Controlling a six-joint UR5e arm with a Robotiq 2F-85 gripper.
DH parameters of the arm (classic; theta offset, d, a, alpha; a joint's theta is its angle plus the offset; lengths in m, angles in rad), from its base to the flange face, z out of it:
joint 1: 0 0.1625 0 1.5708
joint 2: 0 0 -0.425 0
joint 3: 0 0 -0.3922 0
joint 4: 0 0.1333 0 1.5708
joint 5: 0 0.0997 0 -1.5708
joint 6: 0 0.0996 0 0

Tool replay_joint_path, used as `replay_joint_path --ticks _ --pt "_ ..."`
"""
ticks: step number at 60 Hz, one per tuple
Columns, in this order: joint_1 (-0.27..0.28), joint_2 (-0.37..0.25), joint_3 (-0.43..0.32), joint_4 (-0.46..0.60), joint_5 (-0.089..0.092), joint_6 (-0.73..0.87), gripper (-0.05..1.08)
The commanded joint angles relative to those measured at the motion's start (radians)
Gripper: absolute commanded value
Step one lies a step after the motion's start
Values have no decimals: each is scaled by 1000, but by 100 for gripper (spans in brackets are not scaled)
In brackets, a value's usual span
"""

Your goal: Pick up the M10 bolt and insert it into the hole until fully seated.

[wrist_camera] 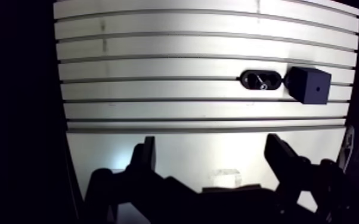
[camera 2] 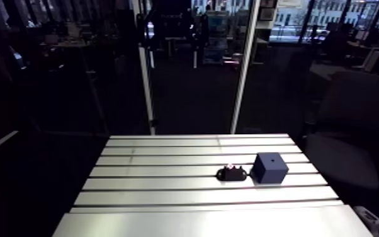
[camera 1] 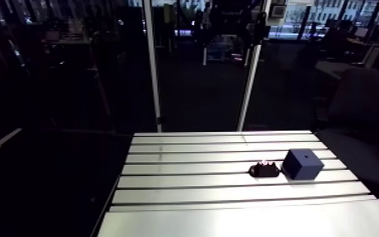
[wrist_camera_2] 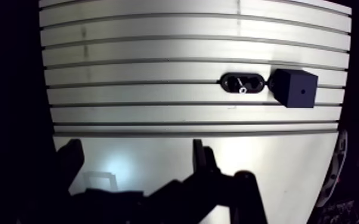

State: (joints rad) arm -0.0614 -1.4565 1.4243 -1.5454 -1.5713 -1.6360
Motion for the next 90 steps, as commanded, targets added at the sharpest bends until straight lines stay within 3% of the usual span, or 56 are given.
replay_joint_path --ticks 1,45,57,90 --pt "-3 -2 8 0 0 0 1" --pt "-3 0 3 3 0 0 1" --pt "2 2 3 2 -26 0 1" --pt "0 4 1 -6 -26 -1 1"
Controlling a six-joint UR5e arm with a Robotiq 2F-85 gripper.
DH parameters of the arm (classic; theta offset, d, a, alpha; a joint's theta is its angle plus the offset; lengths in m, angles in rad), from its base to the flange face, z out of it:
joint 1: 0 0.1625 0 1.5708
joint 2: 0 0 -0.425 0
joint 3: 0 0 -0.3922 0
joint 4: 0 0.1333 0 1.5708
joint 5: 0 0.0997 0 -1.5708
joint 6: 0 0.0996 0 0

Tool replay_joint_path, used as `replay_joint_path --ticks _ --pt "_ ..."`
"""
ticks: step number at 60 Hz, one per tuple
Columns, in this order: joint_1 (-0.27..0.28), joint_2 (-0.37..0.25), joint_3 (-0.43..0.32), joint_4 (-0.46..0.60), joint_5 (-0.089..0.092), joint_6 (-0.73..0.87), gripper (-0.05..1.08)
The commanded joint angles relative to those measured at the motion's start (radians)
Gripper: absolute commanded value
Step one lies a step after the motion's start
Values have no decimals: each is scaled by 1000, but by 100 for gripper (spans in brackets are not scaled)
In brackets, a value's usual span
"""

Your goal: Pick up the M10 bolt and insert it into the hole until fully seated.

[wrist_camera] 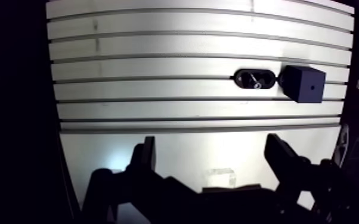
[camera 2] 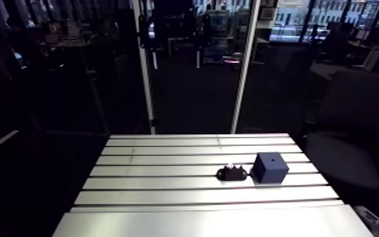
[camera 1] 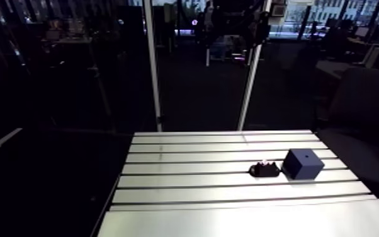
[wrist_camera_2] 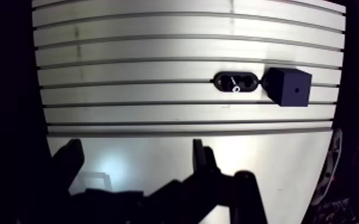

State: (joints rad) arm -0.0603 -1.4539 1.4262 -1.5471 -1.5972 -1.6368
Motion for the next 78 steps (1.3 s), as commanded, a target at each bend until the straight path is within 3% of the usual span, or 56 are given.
replay_joint_path --ticks 1,27,48,64,78 --pt "-1 1 0 -4 0 -2 1" --pt "-15 0 5 -9 -2 -45 1" --pt "-136 -1 34 -102 1 -104 1" --pt "-195 -1 137 -236 7 -142 1" --pt "-210 16 243 -352 7 -193 1"
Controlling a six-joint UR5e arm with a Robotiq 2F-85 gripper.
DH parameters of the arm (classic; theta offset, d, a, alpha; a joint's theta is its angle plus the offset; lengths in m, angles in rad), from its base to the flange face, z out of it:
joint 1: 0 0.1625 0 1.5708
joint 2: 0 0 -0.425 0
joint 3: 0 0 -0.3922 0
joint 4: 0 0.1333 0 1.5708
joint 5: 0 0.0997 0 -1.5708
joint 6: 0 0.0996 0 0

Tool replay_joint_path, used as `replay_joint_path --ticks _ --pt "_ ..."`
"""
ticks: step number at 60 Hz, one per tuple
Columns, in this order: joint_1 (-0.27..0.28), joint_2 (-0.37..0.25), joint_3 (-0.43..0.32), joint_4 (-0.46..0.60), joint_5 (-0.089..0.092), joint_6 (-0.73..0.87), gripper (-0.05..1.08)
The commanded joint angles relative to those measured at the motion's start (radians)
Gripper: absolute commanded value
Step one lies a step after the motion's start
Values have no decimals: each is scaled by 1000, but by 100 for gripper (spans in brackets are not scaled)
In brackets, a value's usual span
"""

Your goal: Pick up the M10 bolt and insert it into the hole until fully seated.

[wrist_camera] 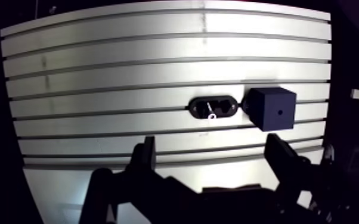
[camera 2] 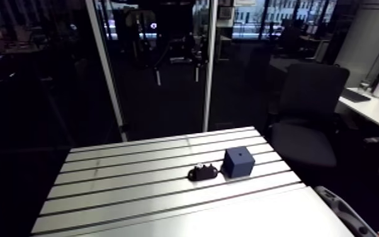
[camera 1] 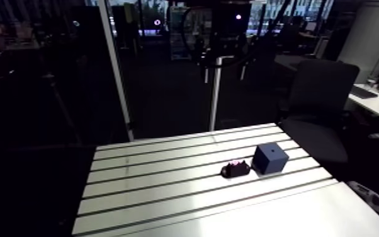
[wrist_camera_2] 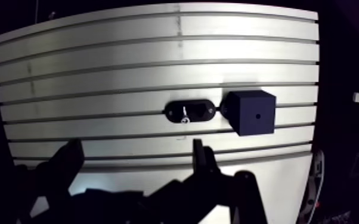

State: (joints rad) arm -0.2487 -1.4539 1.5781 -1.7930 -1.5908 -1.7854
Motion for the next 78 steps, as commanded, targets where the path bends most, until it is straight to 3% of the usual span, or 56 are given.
replay_joint_path --ticks 1,23,37,53,78 --pt "-22 16 92 -106 1 -44 1" --pt "-48 99 164 -255 16 -59 1" --pt "-50 136 196 -291 40 -59 1" --pt "-70 157 206 -294 35 -49 1" --pt "-78 136 294 -369 30 -62 1"
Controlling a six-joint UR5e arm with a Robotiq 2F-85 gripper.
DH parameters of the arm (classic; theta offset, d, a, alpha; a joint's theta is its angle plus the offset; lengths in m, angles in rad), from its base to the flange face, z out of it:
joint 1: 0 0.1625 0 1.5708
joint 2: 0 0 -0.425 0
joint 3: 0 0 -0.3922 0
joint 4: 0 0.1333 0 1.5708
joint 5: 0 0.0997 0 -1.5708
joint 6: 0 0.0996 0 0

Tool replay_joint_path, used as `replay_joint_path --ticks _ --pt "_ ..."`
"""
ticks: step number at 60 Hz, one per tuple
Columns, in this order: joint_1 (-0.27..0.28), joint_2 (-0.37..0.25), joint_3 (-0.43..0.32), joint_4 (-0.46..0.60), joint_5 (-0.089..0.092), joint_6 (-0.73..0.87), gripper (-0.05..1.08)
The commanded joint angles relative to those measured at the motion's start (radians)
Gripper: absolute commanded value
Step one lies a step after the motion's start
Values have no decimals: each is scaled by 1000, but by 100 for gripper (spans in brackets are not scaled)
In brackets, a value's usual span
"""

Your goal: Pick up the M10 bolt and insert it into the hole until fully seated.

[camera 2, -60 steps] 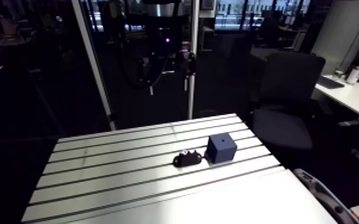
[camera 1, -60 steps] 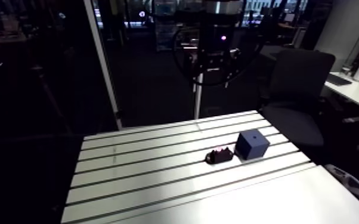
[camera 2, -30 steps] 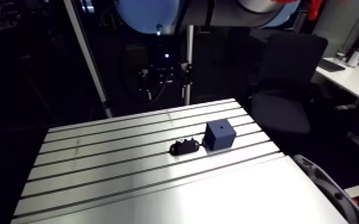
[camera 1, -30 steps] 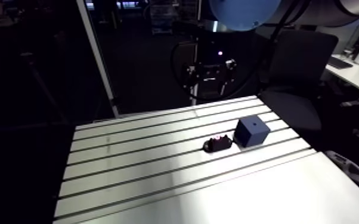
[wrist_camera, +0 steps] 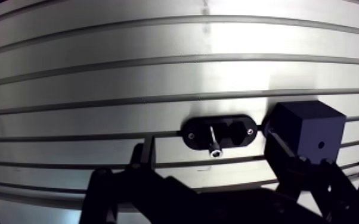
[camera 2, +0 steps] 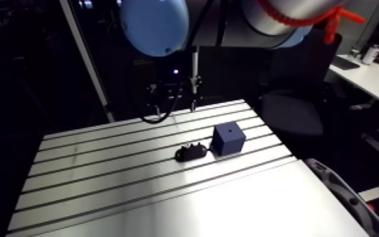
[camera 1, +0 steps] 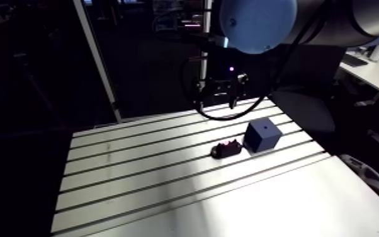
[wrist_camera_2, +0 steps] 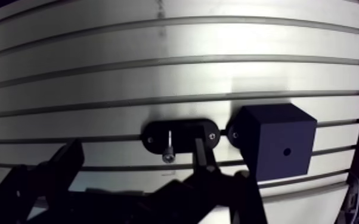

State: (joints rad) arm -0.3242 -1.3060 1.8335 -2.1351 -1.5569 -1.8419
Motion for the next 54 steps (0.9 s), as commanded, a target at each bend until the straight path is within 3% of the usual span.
replay_joint_path --ticks 1,28,41,54 --pt "-3 -12 38 -27 -4 -6 1" --pt "-15 -31 84 -55 -2 -29 2" --pt "-25 -37 107 -73 -5 -41 30" --pt "-39 -37 115 -73 -7 -62 34"
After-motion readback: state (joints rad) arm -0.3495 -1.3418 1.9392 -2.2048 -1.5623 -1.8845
